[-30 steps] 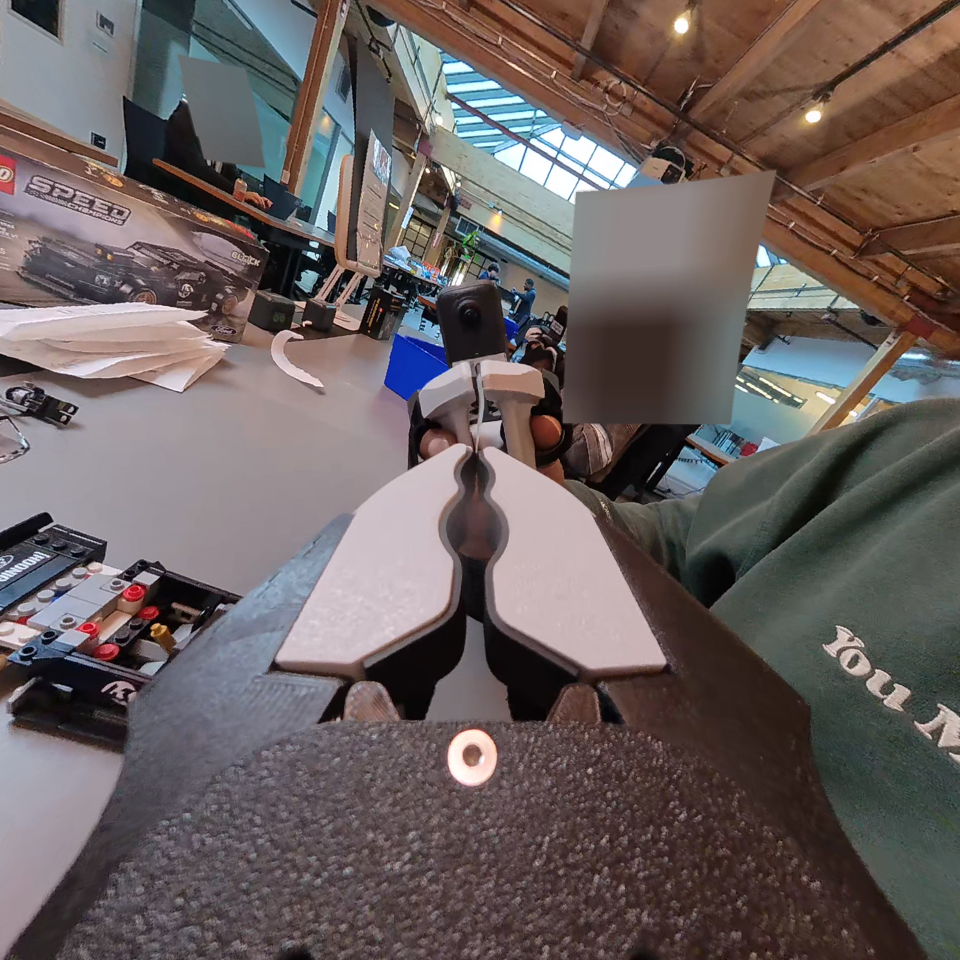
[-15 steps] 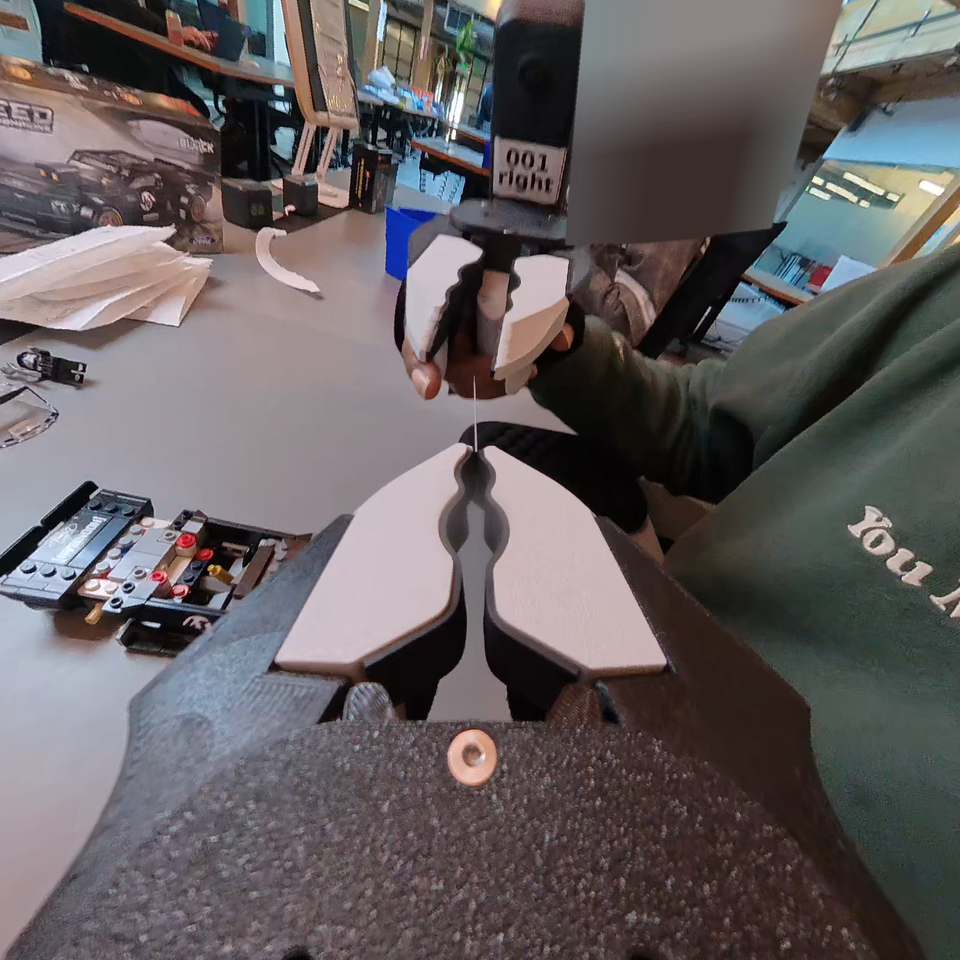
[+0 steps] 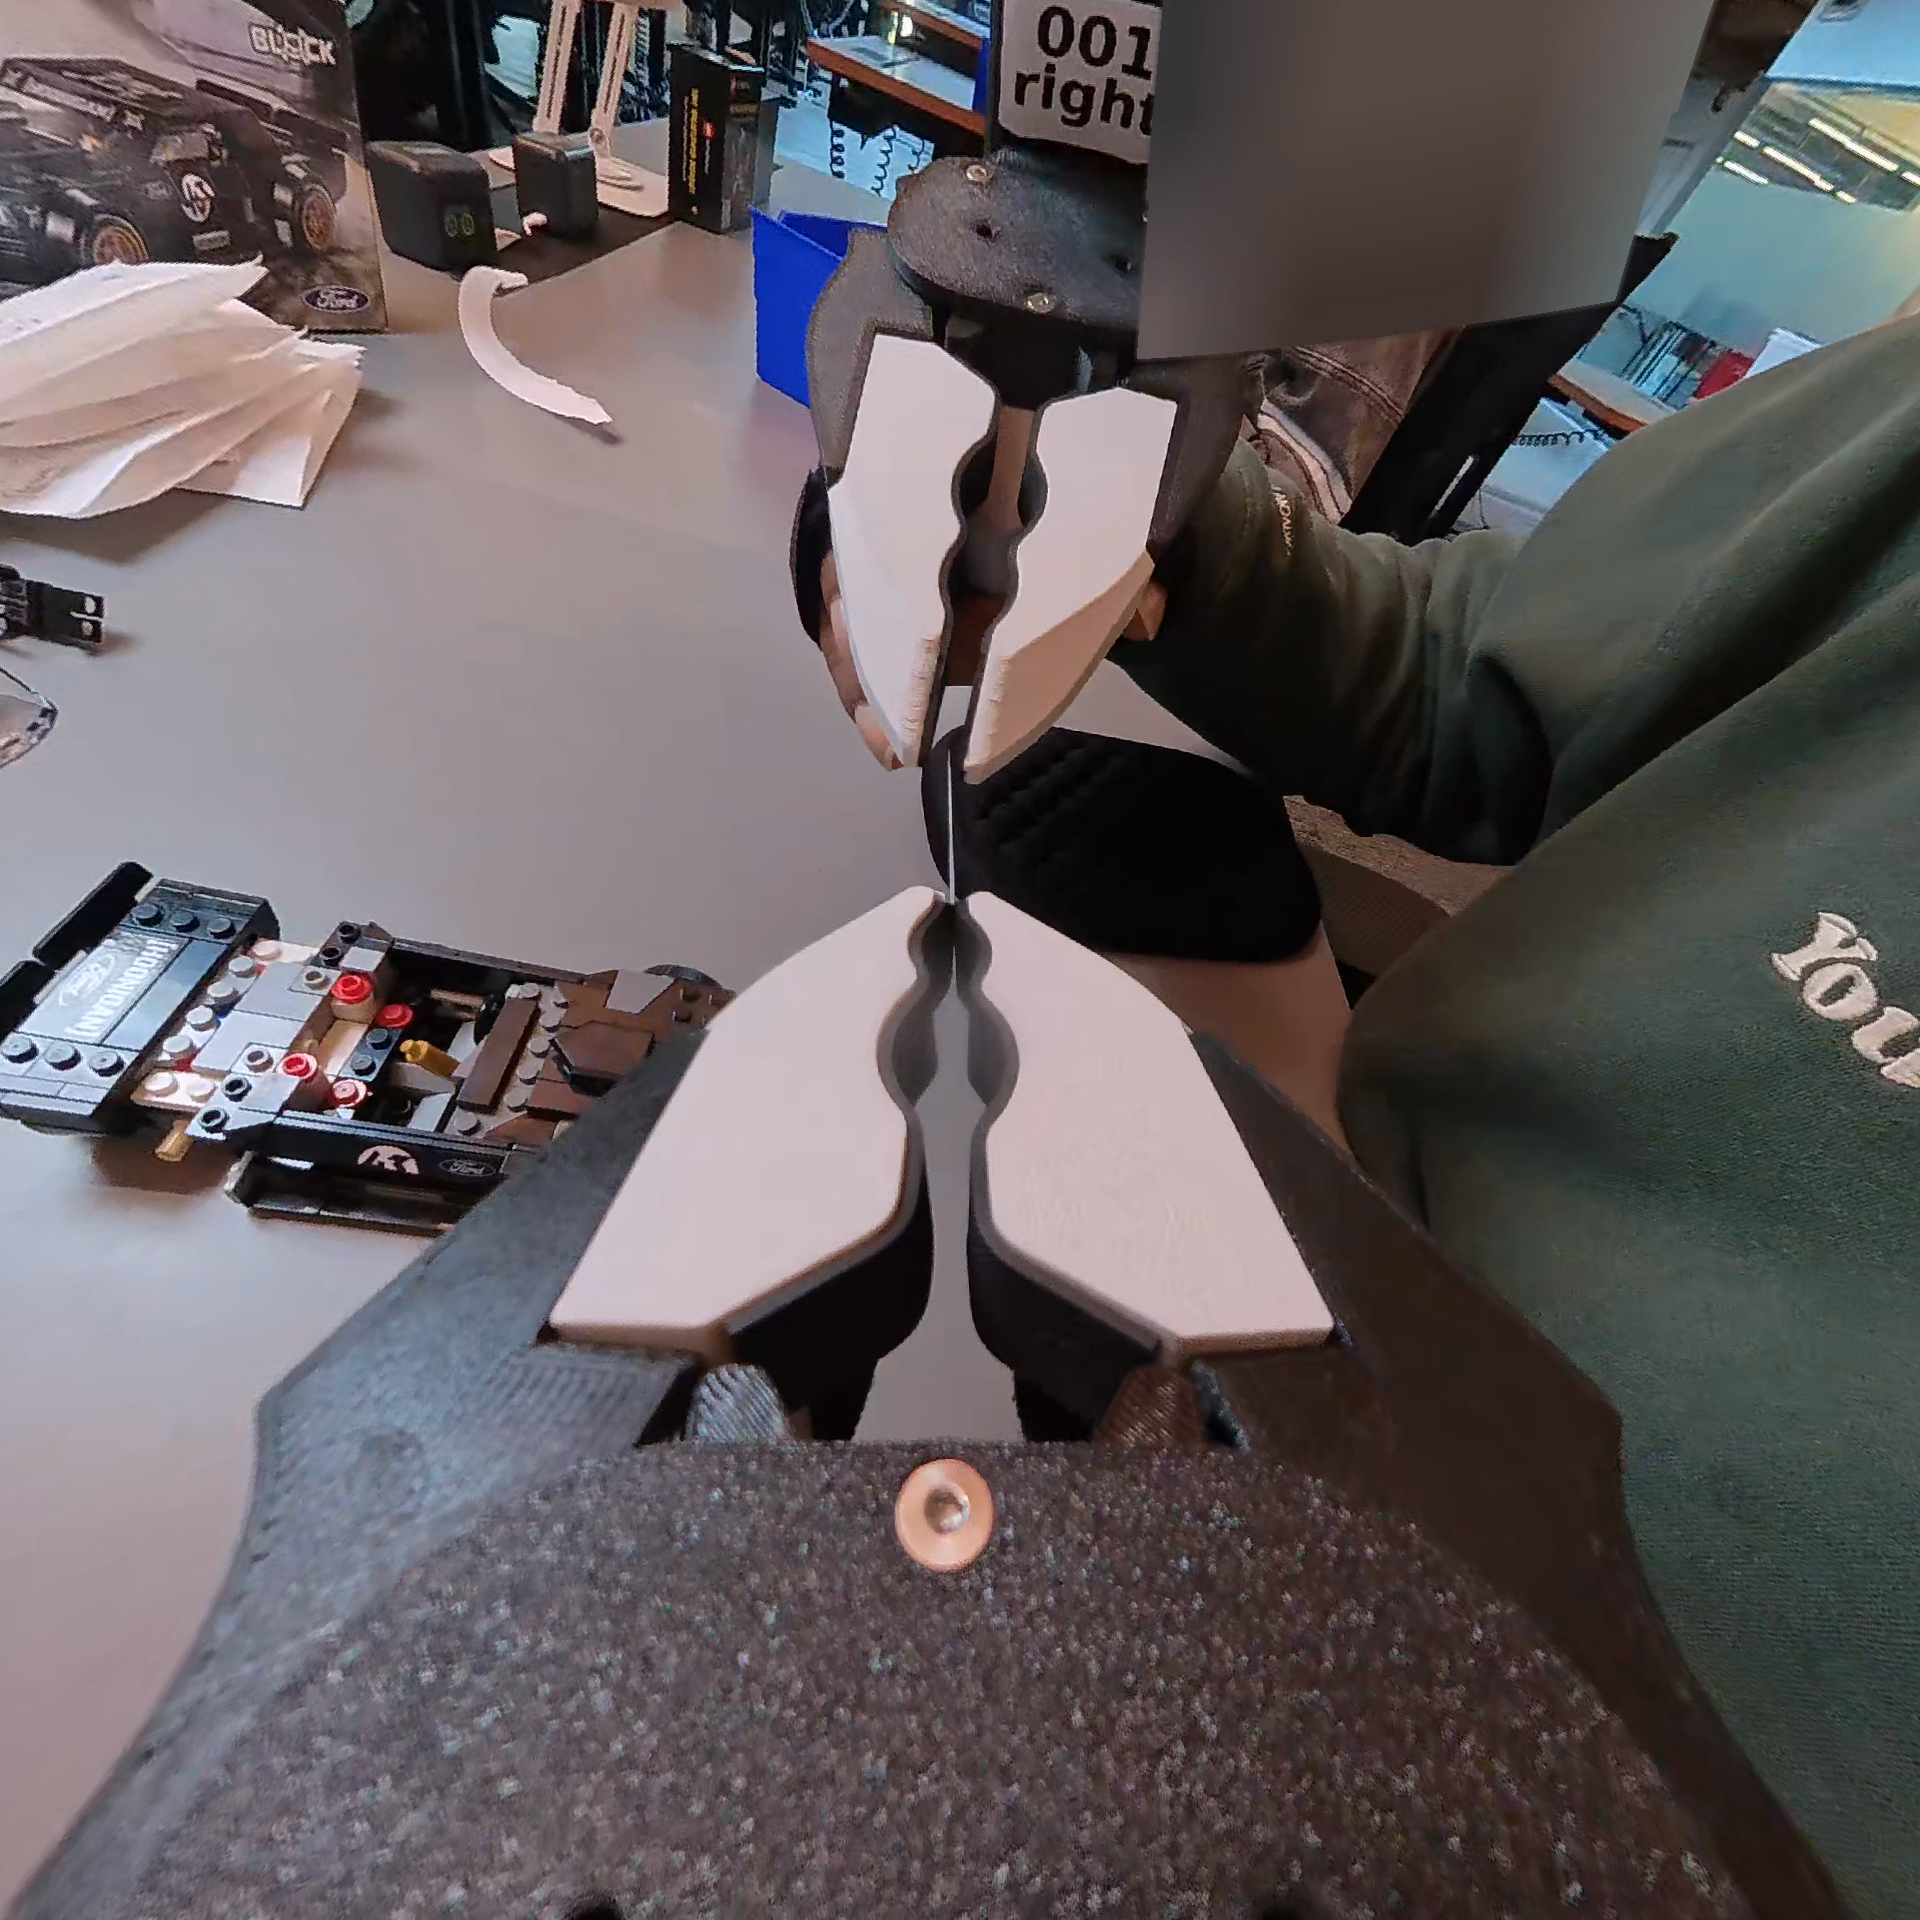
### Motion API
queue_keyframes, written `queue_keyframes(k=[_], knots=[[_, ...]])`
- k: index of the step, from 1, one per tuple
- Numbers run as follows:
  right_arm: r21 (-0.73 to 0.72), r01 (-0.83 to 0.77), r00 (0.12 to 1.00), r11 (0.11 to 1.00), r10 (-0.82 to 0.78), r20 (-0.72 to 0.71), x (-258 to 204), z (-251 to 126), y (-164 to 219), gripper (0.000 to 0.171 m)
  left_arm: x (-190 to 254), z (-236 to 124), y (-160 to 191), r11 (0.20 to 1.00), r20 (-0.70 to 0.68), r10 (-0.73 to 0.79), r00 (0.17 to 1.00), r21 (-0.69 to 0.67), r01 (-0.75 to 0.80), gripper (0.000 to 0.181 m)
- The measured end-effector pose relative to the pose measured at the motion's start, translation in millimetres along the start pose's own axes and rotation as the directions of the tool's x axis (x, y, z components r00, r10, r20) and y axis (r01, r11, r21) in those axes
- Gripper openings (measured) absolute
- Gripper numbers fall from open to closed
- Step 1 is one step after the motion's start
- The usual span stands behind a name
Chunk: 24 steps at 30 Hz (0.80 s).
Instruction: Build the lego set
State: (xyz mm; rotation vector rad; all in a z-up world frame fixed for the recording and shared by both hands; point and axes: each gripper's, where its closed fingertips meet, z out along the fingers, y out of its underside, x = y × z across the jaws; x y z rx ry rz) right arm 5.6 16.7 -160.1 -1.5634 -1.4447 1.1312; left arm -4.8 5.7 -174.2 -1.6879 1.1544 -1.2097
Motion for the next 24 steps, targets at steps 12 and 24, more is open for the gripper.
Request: queue_keyframes(k=[12, 24], knots=[[0.019, -0.035, 0.999, 0.999, 0.035, 0.016, -1, 1, 2, 0.0, -2, 0, 0, 1.0, 0.009, -0.001, 1.0, 0.008, 0.001, 0.001], [0.111, -0.654, 0.755, 0.748, 0.655, 0.033, 38, 17, 42, 0.0, -38, -3, 18, 0.976, 0.238, 0.216, 0.947, -0.084, -0.202, 0.04]])
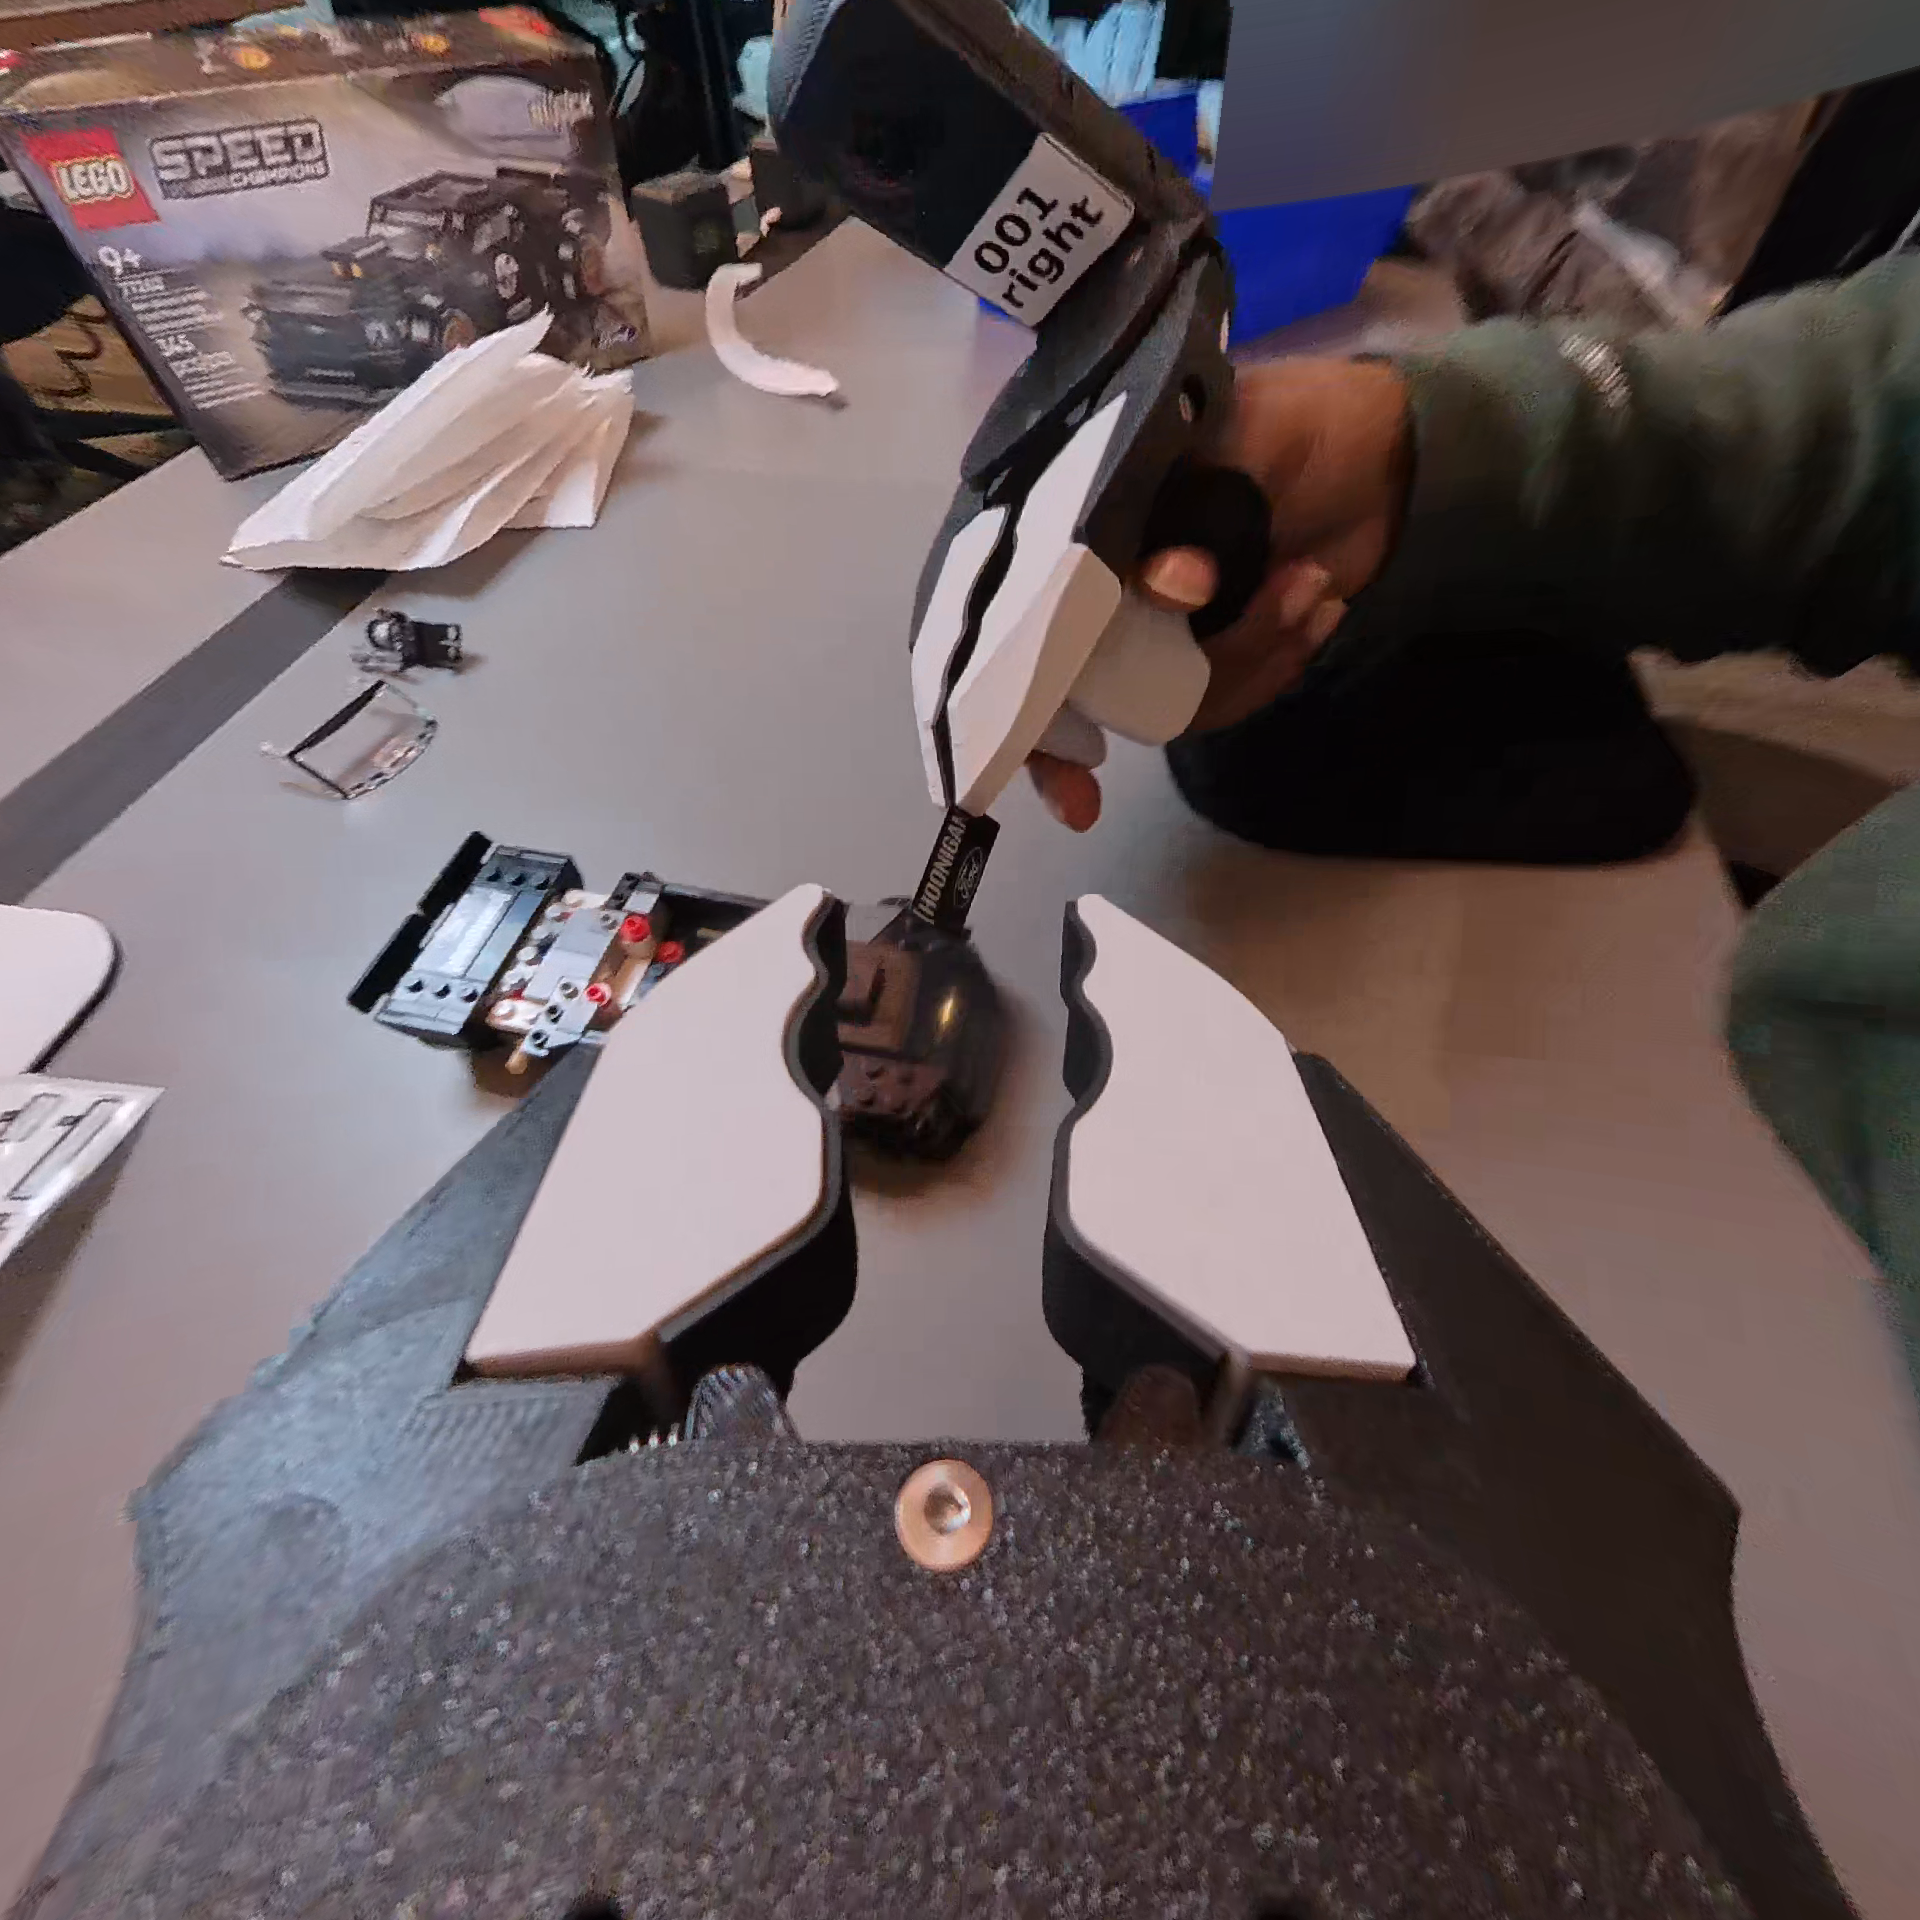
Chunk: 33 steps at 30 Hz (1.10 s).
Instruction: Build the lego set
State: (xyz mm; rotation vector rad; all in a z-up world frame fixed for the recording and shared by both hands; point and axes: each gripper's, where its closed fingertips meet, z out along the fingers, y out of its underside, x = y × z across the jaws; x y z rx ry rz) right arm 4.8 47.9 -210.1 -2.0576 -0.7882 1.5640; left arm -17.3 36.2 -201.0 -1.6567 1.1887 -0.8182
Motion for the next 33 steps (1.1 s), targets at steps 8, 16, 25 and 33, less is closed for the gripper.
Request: queue_keyframes(k=[8, 16, 25, 33], knots=[[0.038, -0.266, 0.964, 0.963, 0.266, -0.004, 22, 8, 11, 0.0, -6, 22, 37, 0.961, 0.099, 0.238, 0.966, -0.168, -0.219, 0.038], [-0.012, -0.344, 0.939, 0.939, 0.344, -0.008, 27, 14, 19, 0.0, -7, 29, 46, 0.934, 0.117, 0.323, 0.939, -0.201, -0.296, 0.031], [-0.022, -0.369, 0.929, 0.929, 0.369, -0.015, 31, 17, 23, 0.0, -6, 31, 55, 0.919, 0.104, 0.347, 0.932, -0.236, -0.316, 0.022], [-0.025, -0.379, 0.925, 0.925, 0.378, -0.022, 33, 17, 25, 0.0, -7, 32, 58, 0.917, 0.11, 0.348, 0.931, -0.247, -0.313, 0.022]])
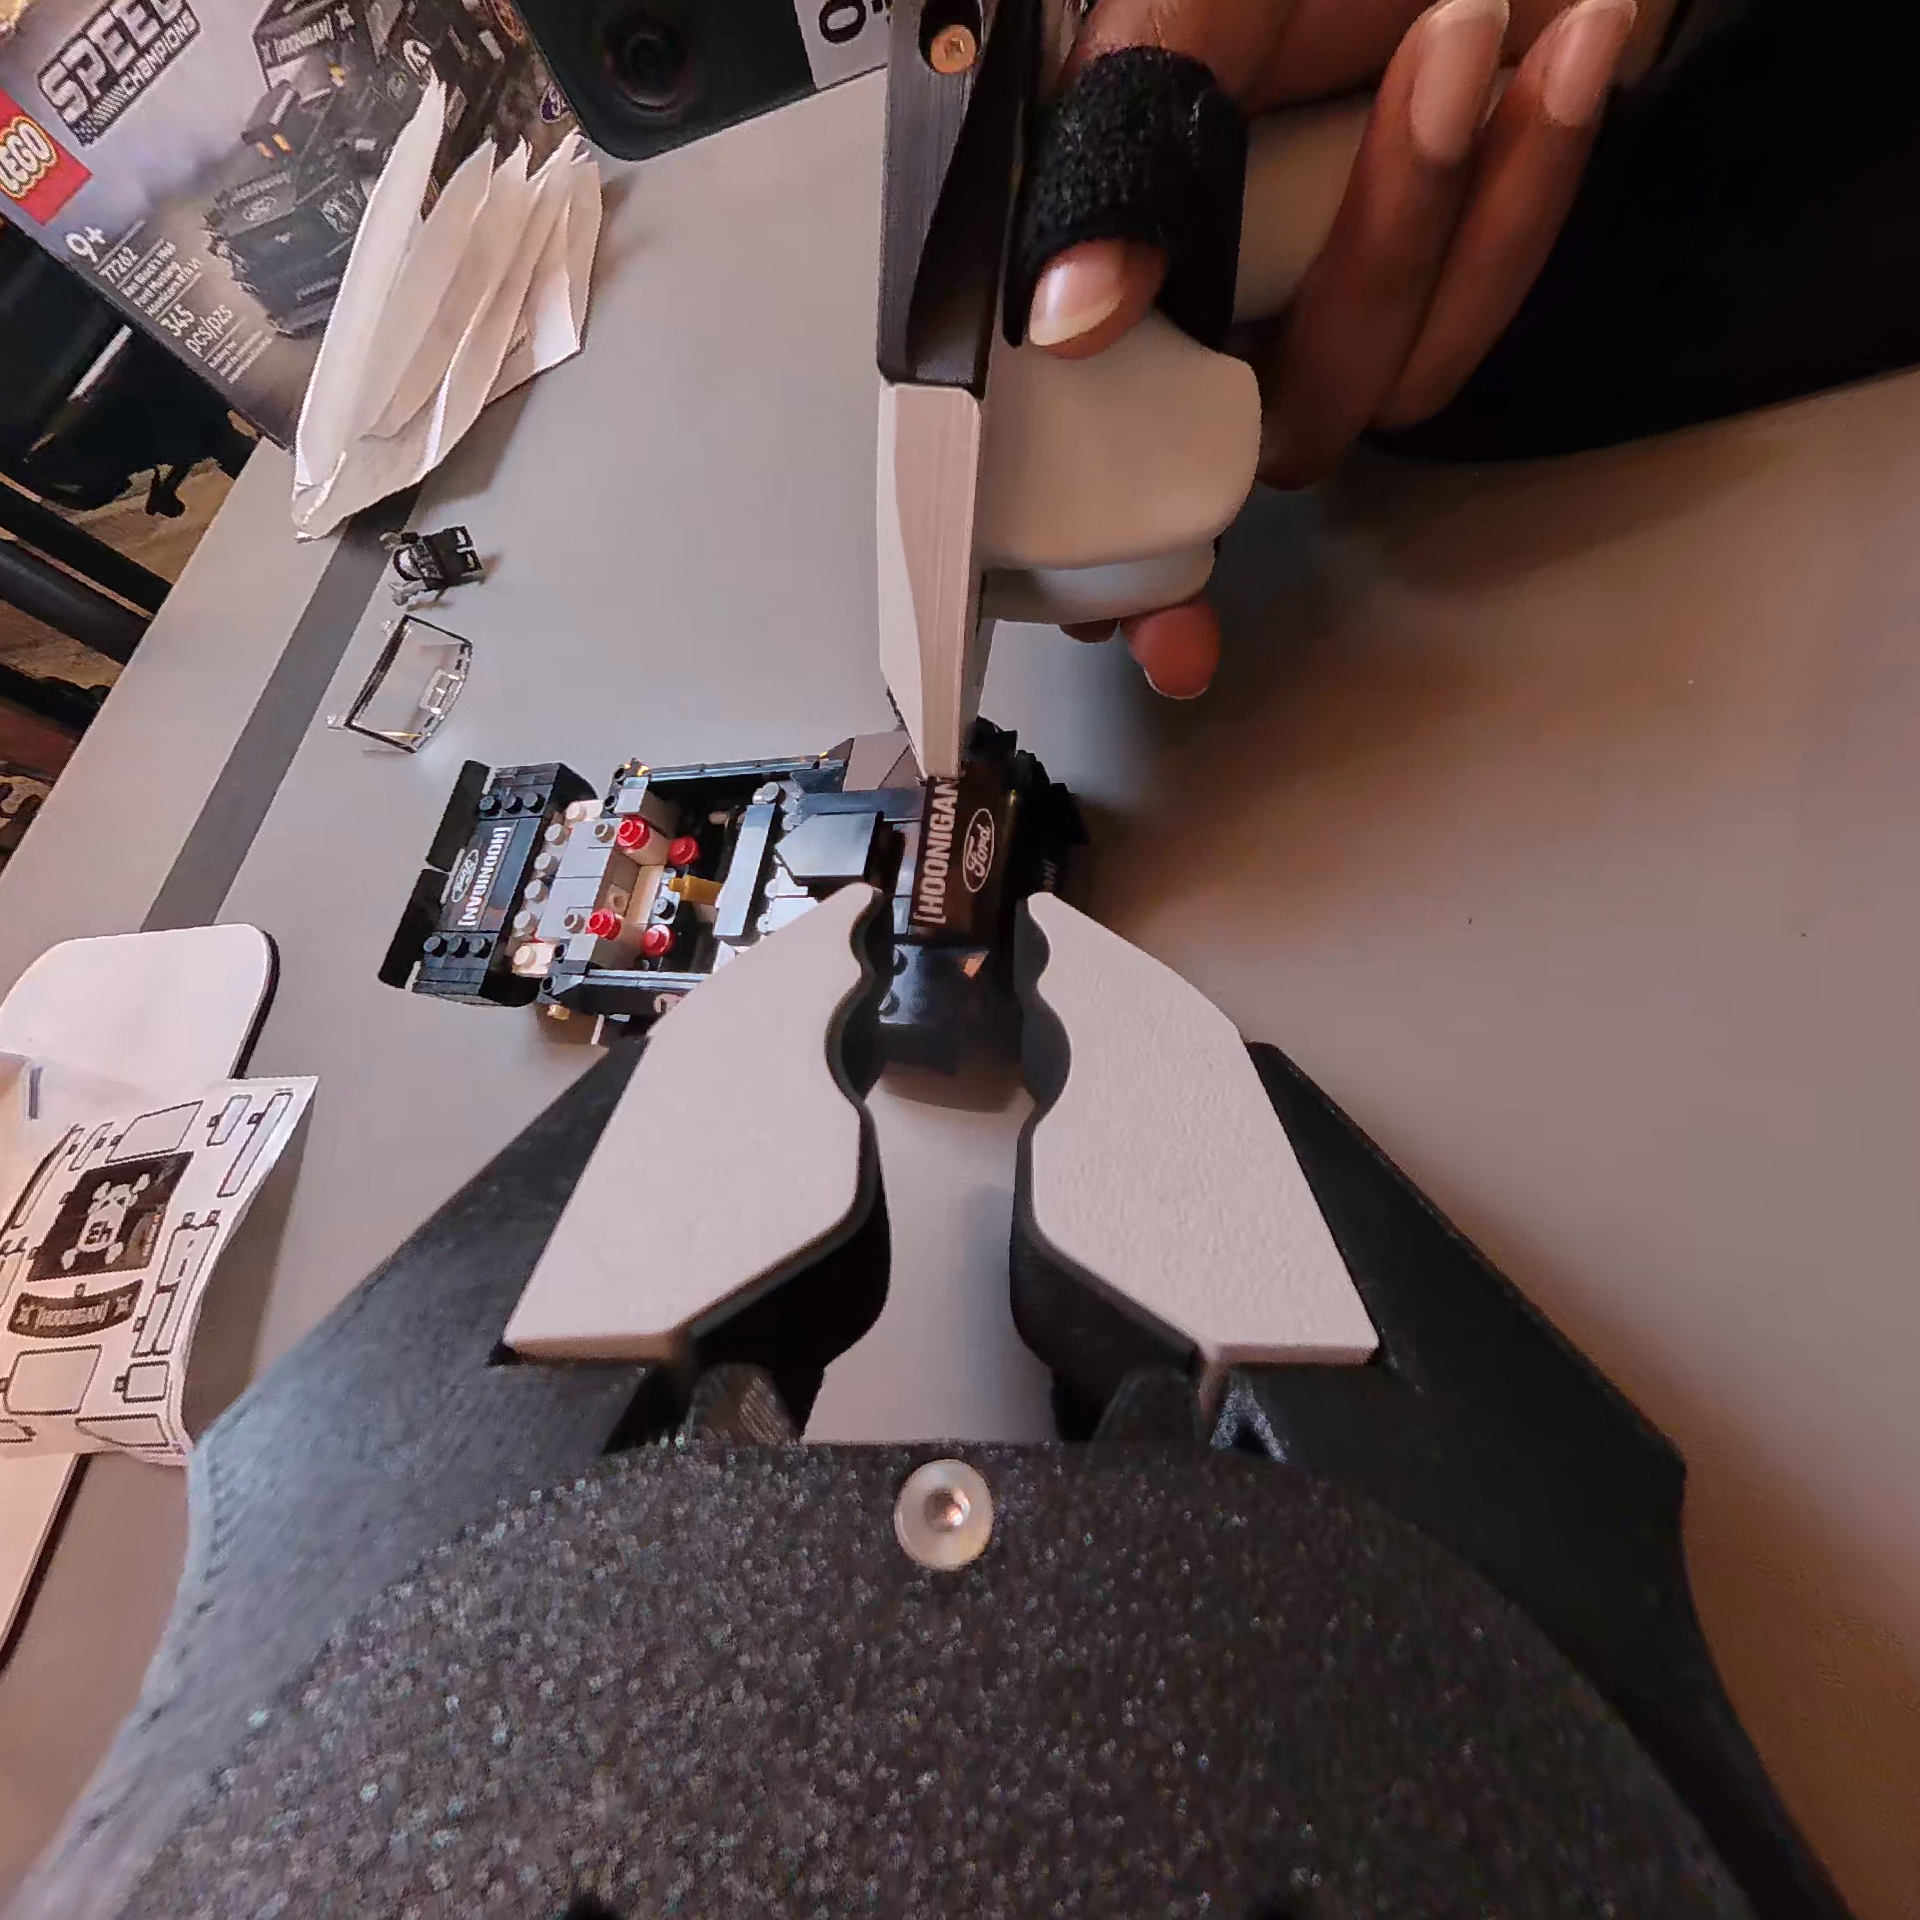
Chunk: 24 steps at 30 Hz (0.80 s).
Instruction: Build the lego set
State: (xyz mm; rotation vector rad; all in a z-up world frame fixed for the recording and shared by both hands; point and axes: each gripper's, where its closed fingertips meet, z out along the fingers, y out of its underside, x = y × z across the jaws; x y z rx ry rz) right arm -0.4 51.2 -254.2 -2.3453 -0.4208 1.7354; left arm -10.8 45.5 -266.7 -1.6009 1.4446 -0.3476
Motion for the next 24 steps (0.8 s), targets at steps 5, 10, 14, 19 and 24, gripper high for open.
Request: queue_keyframes(k=[5, 10, 14, 19, 24], knots=[[0.001, -0.001, 1.0, 1.0, 0.001, -0.005, 1.1, -0.1, 0.1, 0.0, -0.4, 0.2, 0.7, 1.0, 0.002, -0.004, 1.0, -0.003, 0.004, 0.022], [0.001, -0.004, 1.0, 1.0, 0.004, -0.008, 2.0, 0.1, 0.2, 0.0, -1.2, -0.7, 1.9, 1.0, -0.002, -0.013, 1.0, -0.005, 0.013, 0.023], [0.001, -0.006, 1.0, 1.0, 0.006, -0.009, 2.6, 0.1, 0.4, 0.0, -4.1, -3.3, 1.9, 1.0, 0.002, -0.02, 1.0, -0.003, 0.02, 0.024], [0.003, -0.006, 1.0, 1.0, 0.006, -0.012, 3.1, -0.2, 0.5, 0.0, -3.7, -3.6, 4.1, 1.0, -0.003, -0.02, 1.0, -0.012, 0.02, 0.024], [0.005, -0.007, 1.0, 1.0, 0.007, -0.014, 3.5, -0.3, 0.4, 0.0, -3.9, -4.0, 4.2, 1.0, -0.002, -0.018, 1.0, -0.013, 0.018, 0.024]])
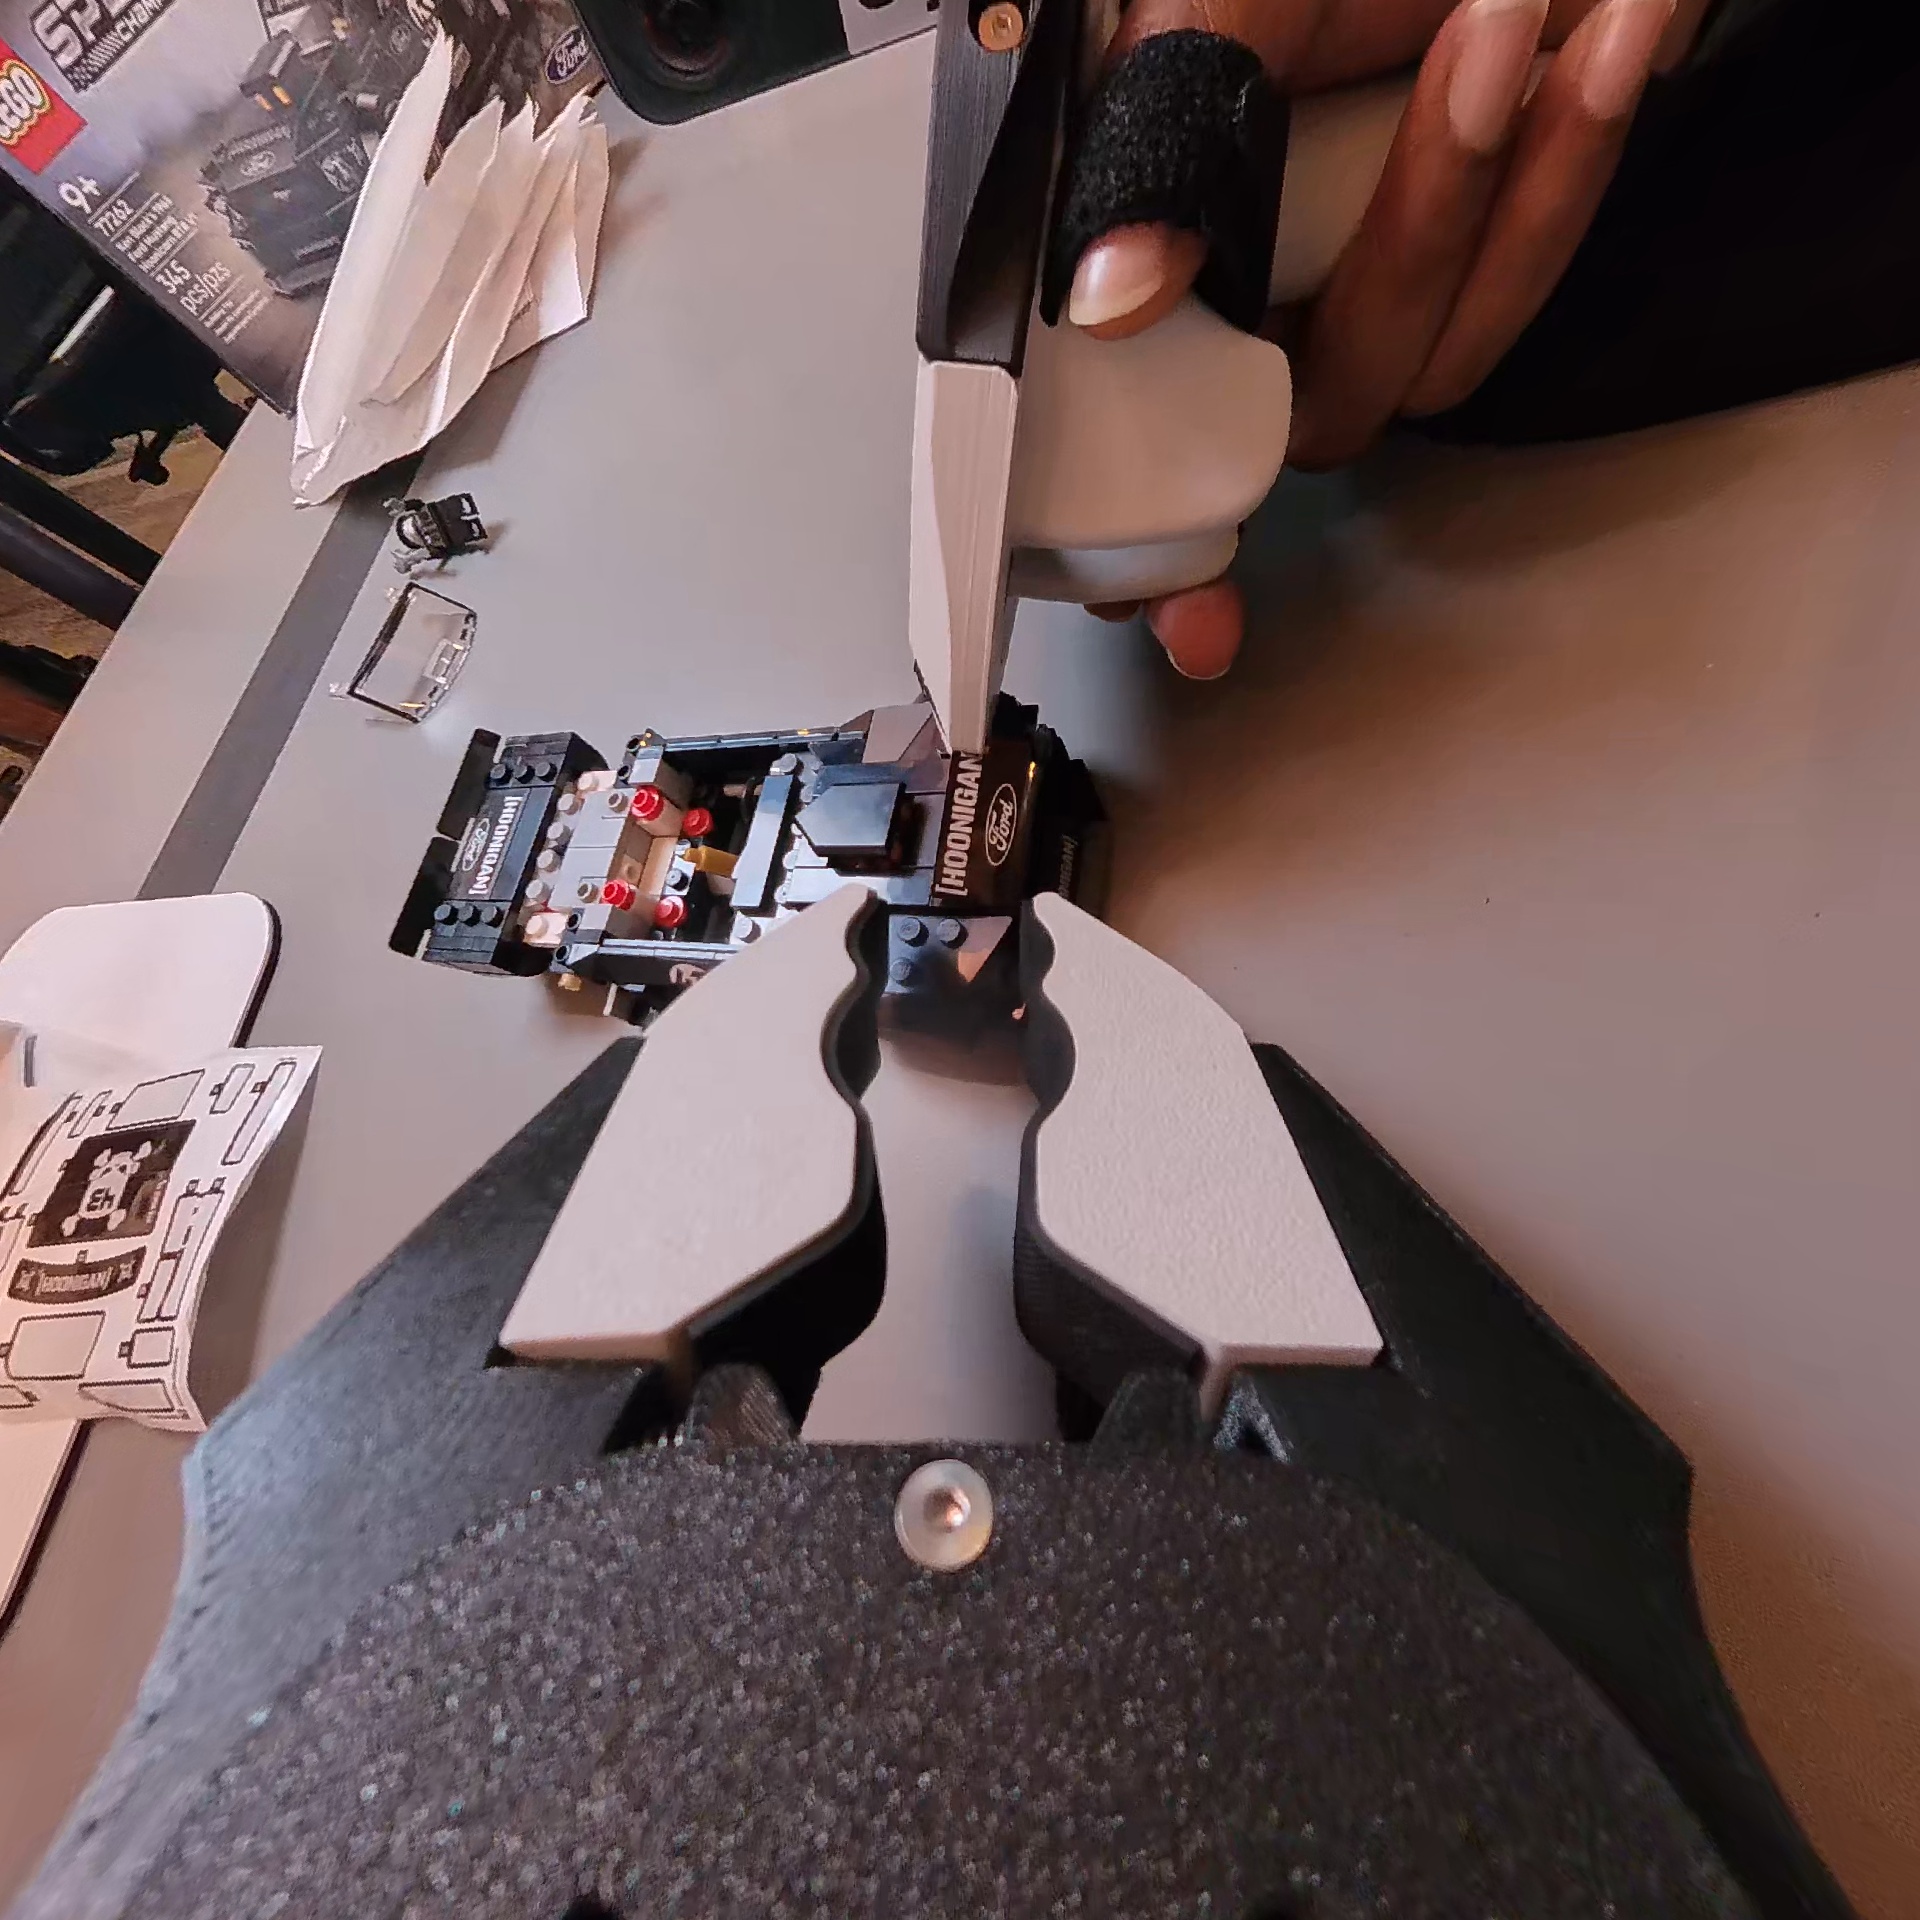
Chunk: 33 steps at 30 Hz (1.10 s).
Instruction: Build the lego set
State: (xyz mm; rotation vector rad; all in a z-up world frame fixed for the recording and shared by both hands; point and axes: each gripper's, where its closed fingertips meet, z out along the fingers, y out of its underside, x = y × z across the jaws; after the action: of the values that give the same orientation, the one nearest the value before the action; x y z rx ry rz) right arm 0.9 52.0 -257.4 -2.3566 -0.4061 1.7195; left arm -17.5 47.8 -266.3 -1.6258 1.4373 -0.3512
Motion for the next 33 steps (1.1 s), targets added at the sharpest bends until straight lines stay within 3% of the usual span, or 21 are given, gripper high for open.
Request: queue_keyframes(k=[33], knots=[[-0.001, 0.031, 0.999, 1.0, -0.031, -0.038, 1.0, 1.0, 0.5, 0.0, 3.1, 0.3, 1.8, 1.0, -0.013, 0.011, 1.0, -0.013, -0.011, 0.027]])
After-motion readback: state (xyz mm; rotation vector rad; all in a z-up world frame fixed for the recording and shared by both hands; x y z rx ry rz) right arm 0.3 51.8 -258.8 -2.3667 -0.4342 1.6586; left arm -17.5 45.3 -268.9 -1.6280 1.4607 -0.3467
